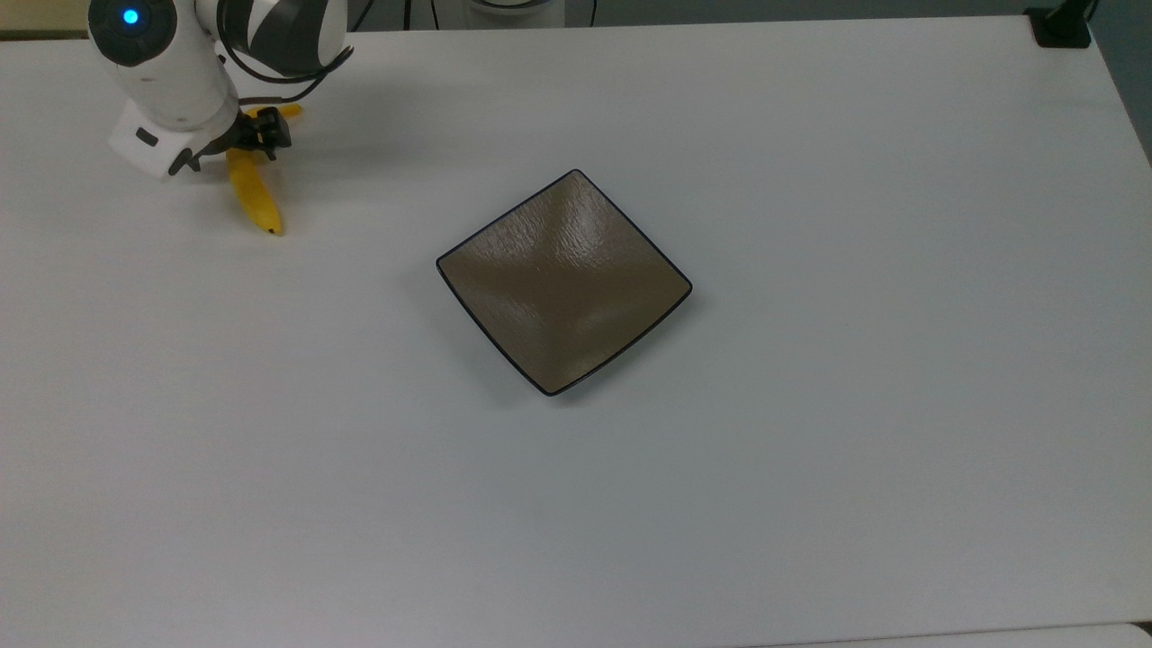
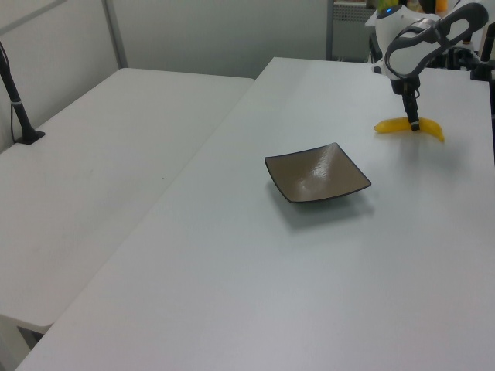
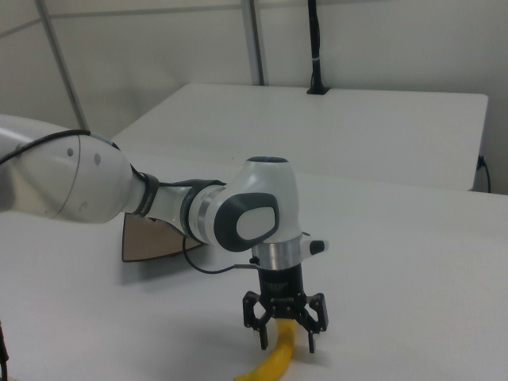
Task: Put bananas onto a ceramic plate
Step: 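Close the gripper around the middle of the yellow banana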
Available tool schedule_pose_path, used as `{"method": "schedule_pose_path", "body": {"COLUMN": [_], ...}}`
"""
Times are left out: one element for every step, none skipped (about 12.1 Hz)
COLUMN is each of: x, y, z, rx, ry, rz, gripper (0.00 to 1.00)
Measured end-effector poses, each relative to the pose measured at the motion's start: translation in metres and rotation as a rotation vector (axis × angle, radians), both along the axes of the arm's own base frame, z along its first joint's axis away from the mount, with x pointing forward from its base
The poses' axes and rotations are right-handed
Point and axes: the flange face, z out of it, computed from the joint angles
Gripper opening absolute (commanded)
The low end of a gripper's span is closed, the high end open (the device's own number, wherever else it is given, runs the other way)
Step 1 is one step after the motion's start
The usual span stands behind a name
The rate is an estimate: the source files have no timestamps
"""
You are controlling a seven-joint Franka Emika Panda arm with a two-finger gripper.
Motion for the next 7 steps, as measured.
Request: {"method": "schedule_pose_path", "body": {"x": [0.0007, 0.0010, 0.0011, 0.0018, 0.0020, 0.0021, 0.0021], "y": [0.0000, 0.0000, 0.0001, 0.0008, 0.0007, 0.0002, 0.0002], "z": [-0.0028, -0.0047, -0.0053, -0.0036, -0.0031, -0.0026, -0.0026], "rx": [-0.001, 0.000, 0.003, 0.005, 0.005, 0.005, 0.005], "ry": [0.000, 0.001, 0.003, 0.002, 0.001, 0.001, 0.001], "rz": [0.004, 0.008, 0.018, 0.029, 0.032, 0.032, 0.033], "gripper": [0.11, 0.11, 0.11, 0.11, 0.11, 0.11, 0.11]}}
